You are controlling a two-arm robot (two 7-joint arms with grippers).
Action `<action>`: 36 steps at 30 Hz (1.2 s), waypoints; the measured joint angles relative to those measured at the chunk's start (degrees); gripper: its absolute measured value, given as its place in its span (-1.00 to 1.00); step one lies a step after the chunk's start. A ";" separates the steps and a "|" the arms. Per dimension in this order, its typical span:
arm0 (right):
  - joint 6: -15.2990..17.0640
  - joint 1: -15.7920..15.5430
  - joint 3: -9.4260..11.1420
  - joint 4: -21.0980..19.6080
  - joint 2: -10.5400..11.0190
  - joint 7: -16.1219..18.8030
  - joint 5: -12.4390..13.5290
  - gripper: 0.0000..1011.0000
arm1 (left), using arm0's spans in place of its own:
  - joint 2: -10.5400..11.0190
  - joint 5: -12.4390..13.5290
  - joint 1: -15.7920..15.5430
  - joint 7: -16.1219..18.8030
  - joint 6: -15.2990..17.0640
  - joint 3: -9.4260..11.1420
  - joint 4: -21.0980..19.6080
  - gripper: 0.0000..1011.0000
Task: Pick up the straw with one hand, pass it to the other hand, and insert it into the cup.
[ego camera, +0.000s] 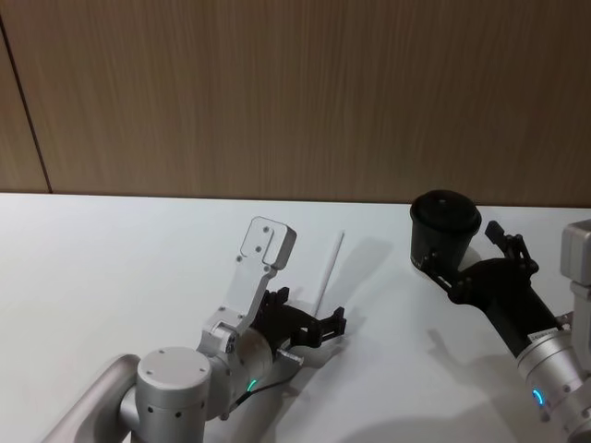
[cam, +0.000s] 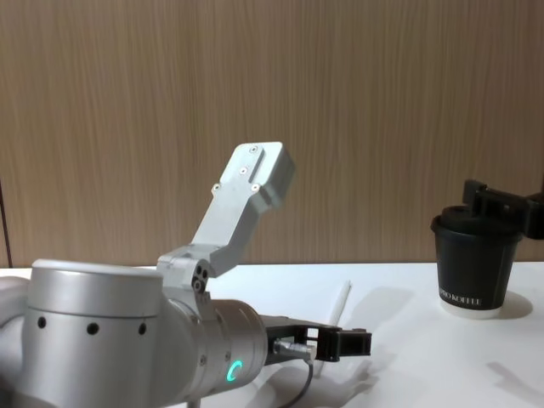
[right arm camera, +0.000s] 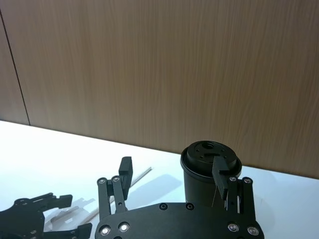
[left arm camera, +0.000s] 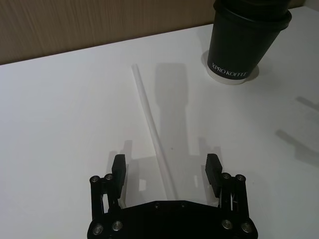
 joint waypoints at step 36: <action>0.00 0.00 0.00 0.00 0.00 0.00 0.00 0.98 | -2.16 1.38 0.09 0.89 0.24 -1.33 3.06 0.85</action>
